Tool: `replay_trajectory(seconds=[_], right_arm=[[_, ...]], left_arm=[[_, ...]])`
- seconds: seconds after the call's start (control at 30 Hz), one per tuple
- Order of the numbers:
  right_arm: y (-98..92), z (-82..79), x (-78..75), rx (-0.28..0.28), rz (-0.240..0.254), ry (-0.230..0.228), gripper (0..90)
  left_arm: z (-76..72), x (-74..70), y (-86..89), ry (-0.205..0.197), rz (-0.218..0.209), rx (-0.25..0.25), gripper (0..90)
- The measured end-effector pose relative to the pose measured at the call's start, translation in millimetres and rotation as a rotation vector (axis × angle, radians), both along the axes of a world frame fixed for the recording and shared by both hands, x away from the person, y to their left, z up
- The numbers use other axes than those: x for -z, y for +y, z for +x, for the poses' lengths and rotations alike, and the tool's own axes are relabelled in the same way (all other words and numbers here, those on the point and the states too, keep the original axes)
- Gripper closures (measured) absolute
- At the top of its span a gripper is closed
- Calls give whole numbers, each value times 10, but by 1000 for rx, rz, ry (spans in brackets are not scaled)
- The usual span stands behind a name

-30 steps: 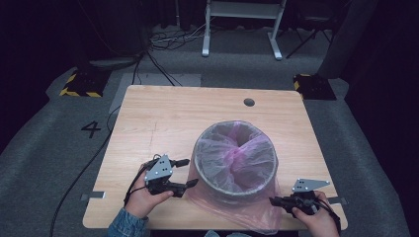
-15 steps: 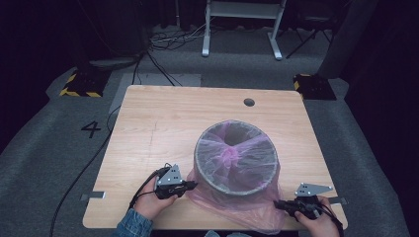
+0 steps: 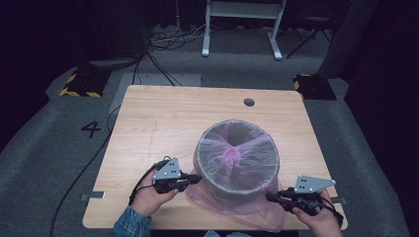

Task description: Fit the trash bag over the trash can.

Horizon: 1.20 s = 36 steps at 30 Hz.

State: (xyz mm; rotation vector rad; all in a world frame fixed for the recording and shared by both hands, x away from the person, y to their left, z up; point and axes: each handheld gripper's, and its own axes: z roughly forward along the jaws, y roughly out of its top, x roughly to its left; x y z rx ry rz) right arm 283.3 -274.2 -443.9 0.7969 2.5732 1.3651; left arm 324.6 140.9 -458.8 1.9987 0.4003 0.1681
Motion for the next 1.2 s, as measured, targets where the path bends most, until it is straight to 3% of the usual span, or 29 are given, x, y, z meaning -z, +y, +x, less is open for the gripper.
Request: replay_trajectory(seconds=[0.13, 0.27, 0.3, 0.37, 0.47, 0.53, 0.73, 0.77, 0.8, 0.87, 0.97, 1.07, 1.2], right_arm=[[-4, 115, 301, 21, -52, 82, 900], [0, 160, 540, 29, -77, 129, 900], [-8, 160, 561, 35, -50, 138, 900], [-29, 157, 559, 36, -51, 145, 900], [-54, 122, 548, 40, -59, 143, 900], [-91, 85, 537, 45, -62, 152, 900], [-211, -115, 498, 64, -79, 223, 900], [-220, -142, 496, 65, -78, 234, 900], [-226, -159, 488, 67, -82, 236, 881], [-232, -168, 462, 85, -73, 228, 630], [-265, -156, 373, 117, -24, 157, 434], [-334, -147, 239, 127, 4, 96, 345], [-430, -138, 57, 136, 42, 39, 292]], left_arm=[[41, 103, -20, 9, 22, -27, 900], [37, 193, -86, 7, 123, -32, 900], [35, 219, -98, 17, 146, -36, 900], [36, 264, -115, 28, 175, -33, 900], [23, 317, -147, 50, 178, -18, 900], [15, 326, -165, 35, 182, -18, 900], [7, 264, -98, 11, 109, -51, 900], [3, 261, -97, -7, 105, -64, 892], [1, 256, -95, -21, 96, -90, 805], [2, 230, -61, -17, 70, -121, 597], [-30, 166, 53, -16, 19, -169, 410], [-45, 115, 214, -30, -15, -226, 320], [-13, 129, 426, -53, 35, -339, 292]])
